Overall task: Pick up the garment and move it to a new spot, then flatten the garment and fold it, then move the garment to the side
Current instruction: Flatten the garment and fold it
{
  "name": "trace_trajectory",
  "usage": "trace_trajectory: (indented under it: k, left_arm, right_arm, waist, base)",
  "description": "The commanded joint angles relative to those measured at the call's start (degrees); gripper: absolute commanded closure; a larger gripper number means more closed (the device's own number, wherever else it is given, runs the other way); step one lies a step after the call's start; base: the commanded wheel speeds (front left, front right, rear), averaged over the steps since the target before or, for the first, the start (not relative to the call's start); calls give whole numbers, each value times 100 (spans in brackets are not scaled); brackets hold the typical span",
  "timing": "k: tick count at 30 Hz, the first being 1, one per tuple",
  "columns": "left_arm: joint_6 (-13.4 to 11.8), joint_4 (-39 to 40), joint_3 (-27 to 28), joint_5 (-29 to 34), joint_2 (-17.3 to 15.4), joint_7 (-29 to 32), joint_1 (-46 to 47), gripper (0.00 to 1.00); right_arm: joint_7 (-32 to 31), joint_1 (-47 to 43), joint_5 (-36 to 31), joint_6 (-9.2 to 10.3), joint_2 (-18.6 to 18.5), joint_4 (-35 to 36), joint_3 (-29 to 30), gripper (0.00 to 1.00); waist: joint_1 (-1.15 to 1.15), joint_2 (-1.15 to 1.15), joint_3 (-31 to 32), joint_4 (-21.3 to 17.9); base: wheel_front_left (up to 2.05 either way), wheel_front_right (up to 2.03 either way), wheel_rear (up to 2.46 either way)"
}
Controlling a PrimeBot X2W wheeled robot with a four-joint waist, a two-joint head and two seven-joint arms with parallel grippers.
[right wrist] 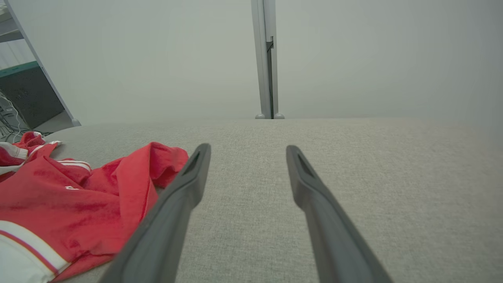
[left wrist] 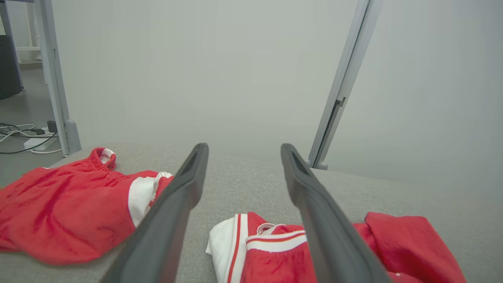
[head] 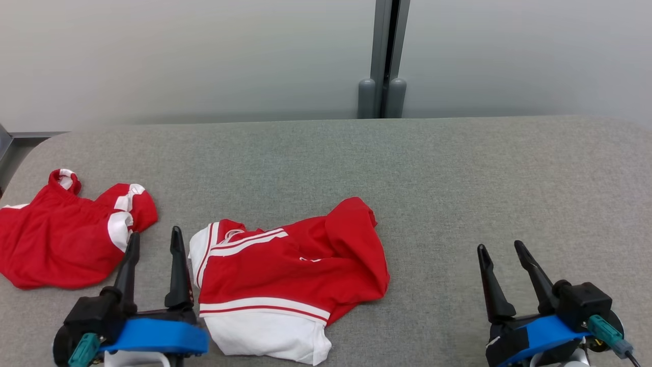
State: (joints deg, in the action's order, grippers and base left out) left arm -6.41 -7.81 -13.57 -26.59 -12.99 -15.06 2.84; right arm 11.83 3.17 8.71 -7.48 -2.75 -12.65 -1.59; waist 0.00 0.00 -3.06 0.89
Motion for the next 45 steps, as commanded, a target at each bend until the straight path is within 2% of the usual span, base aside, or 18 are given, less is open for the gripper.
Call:
trace_trajectory:
  k: [1,9,15,19,26,35,45]
  left_arm:
    - [48,105,139,155,13,-15,-116,0]
    - [168,196,663,710,79,-16,-437,0]
    - [294,127,799,916,183,-17,-512,0]
    - [365,77,834,1007,264,-17,-472,0]
    - [491,9,834,1113,384,-17,-327,0]
    - [702,-142,740,1238,605,-17,-89,0]
    - [891,-284,623,1380,792,-17,92,0]
  right_arm:
    - [8,-65,-31,-3,-24,-3,42,0]
    - [-27,-130,-115,-3,-24,20,263,0]
    - [-61,-149,-167,-3,-23,29,308,0]
    - [-115,57,-179,-3,-24,49,100,0]
    - [-436,816,-244,-3,-24,-136,-678,0]
    - [-930,1888,-290,-3,-25,-1337,-1319,0]
    - [-856,2306,-661,-2,-25,-3154,-746,0]
  waist:
    - [0,0,13,-7]
    - [0,0,64,-4]
    - [0,0,104,78]
    - [0,0,133,173]
    - [0,0,89,374]
    - [0,0,-86,838]
    - [0,0,-297,1357]
  base:
    - [0,0,0]
    - [0,0,0]
    - [0,0,0]
    - [0,0,0]
    - [0,0,0]
    - [0,0,0]
    - [0,0,0]
